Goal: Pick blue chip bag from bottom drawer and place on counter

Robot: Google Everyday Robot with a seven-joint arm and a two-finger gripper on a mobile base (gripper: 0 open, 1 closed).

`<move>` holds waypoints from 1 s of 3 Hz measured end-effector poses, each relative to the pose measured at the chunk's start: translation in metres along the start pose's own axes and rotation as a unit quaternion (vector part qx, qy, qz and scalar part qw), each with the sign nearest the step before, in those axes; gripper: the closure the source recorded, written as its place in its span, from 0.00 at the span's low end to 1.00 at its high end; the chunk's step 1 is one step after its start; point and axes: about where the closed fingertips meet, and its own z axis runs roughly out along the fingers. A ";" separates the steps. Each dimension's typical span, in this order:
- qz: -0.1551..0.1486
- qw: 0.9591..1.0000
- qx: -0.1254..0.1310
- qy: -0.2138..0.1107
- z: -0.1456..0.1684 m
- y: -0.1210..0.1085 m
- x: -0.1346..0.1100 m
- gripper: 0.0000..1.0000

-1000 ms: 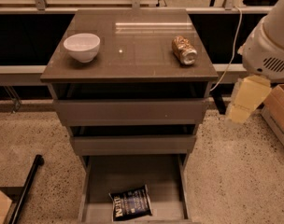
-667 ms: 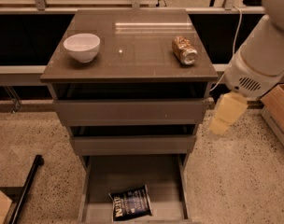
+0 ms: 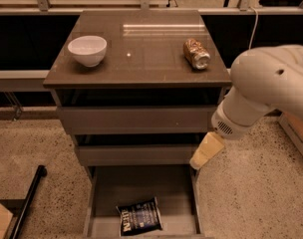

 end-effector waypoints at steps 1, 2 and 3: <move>0.022 1.000 0.004 -0.008 0.006 -0.001 -0.003 0.00; 0.061 0.998 -0.026 0.014 0.040 0.003 -0.002 0.00; 0.102 0.994 -0.047 0.004 0.086 0.007 -0.016 0.00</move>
Offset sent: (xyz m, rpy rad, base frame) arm 0.0105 0.0045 -0.0545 0.0509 0.1265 -0.1931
